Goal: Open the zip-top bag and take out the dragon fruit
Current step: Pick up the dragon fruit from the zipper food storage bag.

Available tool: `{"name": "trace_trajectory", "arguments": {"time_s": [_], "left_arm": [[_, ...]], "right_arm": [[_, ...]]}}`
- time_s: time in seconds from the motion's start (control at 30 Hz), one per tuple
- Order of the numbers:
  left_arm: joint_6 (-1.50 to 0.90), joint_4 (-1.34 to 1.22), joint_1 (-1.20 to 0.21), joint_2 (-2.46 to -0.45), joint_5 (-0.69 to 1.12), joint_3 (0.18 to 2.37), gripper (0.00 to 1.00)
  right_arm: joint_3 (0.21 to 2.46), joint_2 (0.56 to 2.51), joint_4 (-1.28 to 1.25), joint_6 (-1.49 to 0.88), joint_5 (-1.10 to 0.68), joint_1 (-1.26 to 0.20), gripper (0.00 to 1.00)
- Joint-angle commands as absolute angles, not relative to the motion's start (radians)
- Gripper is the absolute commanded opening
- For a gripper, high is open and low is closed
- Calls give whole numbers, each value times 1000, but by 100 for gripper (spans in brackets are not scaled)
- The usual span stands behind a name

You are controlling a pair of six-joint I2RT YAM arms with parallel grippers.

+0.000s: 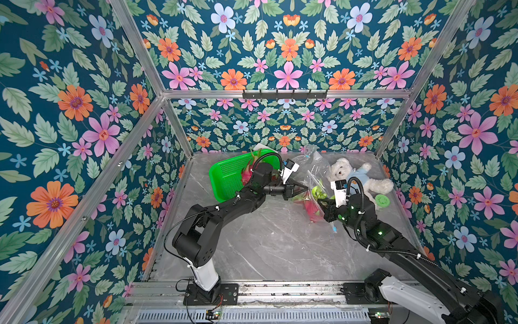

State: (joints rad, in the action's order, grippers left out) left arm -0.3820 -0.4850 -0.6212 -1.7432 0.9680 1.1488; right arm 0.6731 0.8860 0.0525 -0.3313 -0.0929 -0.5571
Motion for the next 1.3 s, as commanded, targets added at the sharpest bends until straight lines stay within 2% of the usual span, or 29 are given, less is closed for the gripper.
{"name": "trace_trajectory", "arguments": {"time_s": [0.0, 0.3, 0.63, 0.87, 1.0, 1.27], "left_arm": [[-334, -434, -618, -1763, 952, 1178, 0], [-361, -427, -621, -1805, 981, 1181, 0], [-369, -426, -636, -1795, 995, 1192, 0], [-350, -400, -637, -1792, 992, 1189, 0], [-348, -390, -637, -1808, 998, 1190, 0], [-339, -363, -636, -1819, 1011, 1193, 0]], "right_arm": [[667, 838, 6, -322, -117, -558, 0], [639, 790, -116, -324, -118, -558, 0], [771, 1018, -206, -284, -280, -558, 0], [849, 1030, -196, -228, -363, -558, 0], [870, 982, -193, -191, -360, -557, 0], [848, 915, -224, -143, -244, -558, 0]]}}
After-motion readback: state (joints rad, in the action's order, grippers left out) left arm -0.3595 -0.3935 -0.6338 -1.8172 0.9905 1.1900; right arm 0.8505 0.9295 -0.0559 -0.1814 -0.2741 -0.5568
